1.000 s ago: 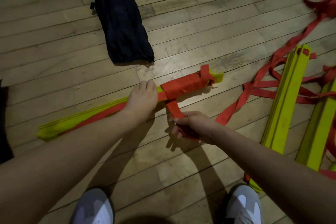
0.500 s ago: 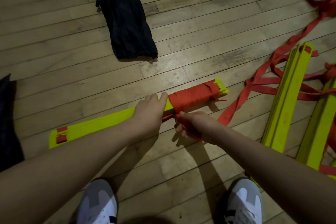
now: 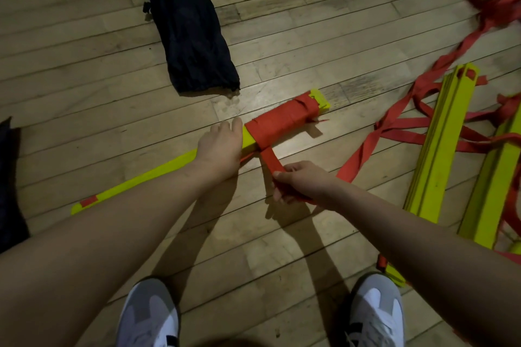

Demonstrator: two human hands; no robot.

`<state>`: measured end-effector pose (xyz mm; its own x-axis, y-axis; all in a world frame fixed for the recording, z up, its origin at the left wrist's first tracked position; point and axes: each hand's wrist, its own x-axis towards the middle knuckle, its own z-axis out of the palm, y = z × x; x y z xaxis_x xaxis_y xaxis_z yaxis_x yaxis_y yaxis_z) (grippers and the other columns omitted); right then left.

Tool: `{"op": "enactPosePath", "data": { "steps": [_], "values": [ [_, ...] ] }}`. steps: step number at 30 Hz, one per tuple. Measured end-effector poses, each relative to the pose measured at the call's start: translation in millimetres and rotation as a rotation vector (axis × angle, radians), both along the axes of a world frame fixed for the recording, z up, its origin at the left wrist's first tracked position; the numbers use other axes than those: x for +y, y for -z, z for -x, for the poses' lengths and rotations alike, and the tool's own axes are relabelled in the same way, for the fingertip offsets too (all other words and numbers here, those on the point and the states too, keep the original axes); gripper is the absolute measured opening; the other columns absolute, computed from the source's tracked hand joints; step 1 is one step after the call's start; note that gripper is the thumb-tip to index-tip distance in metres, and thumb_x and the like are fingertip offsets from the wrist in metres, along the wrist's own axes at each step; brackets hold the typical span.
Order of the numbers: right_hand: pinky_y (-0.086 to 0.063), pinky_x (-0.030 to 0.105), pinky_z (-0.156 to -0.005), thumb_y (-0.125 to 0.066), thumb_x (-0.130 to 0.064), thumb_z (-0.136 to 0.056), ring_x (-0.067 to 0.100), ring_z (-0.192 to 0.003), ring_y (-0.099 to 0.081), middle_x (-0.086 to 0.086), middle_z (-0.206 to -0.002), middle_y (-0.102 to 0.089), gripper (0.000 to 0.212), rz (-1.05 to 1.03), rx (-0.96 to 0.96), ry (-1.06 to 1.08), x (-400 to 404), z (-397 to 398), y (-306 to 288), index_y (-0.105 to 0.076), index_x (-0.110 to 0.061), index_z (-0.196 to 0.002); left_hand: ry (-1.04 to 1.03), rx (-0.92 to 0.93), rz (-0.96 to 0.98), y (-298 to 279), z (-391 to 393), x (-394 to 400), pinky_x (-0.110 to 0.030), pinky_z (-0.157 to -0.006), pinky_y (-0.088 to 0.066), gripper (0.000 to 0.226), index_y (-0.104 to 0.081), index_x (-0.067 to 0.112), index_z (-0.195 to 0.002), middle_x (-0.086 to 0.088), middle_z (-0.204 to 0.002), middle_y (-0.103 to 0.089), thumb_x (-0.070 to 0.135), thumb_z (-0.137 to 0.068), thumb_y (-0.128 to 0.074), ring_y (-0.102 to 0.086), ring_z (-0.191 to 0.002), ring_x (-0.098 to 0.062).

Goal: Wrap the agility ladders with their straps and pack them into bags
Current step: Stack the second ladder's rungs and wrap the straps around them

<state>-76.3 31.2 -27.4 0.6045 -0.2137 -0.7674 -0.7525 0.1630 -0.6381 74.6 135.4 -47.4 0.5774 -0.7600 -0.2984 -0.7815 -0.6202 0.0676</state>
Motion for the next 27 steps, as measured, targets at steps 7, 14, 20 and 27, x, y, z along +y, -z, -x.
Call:
{"op": "enactPosePath", "data": {
  "steps": [7,14,20,27],
  "values": [
    [-0.044,0.034,-0.074,-0.046,-0.03,-0.1,0.015,-0.071,-0.061,0.003,-0.081,-0.069,0.026,-0.108,0.094,0.001,-2,1,-8,-0.062,-0.011,-0.105,0.132,-0.276,0.008,9,7,-3,-0.034,-0.09,-0.042,0.072,-0.012,-0.005,-0.148,-0.016,-0.125,-0.046,0.012,-0.091,-0.051,-0.048,-0.111,-0.029],
    [-0.046,0.028,-0.064,-0.044,-0.026,-0.101,0.016,-0.067,-0.059,0.008,-0.085,-0.068,0.023,-0.14,0.072,0.131,1,2,-6,-0.06,-0.01,-0.097,0.215,-0.227,0.155,21,41,20,-0.039,-0.079,-0.043,0.067,-0.049,0.001,-0.126,-0.014,-0.111,-0.051,0.043,-0.077,-0.067,-0.05,-0.094,-0.03],
    [-0.046,0.027,-0.062,-0.049,-0.018,-0.099,0.015,-0.066,-0.06,0.007,-0.082,-0.068,0.018,-0.096,0.071,0.137,2,14,-3,-0.061,-0.006,-0.1,0.165,-0.054,0.123,16,48,27,-0.043,-0.086,-0.045,0.059,-0.043,0.007,-0.131,-0.018,-0.124,-0.046,0.024,-0.081,-0.07,-0.05,-0.109,-0.035],
    [-0.042,0.02,-0.048,-0.053,-0.011,-0.097,0.013,-0.054,-0.052,0.007,-0.067,-0.062,0.013,0.017,0.009,0.131,1,17,-7,-0.06,-0.004,-0.089,0.007,0.033,0.001,4,34,13,-0.037,-0.071,-0.044,0.05,-0.033,0.013,-0.127,-0.009,-0.118,-0.049,0.011,-0.085,-0.061,-0.052,-0.104,-0.028]
  ]
}}
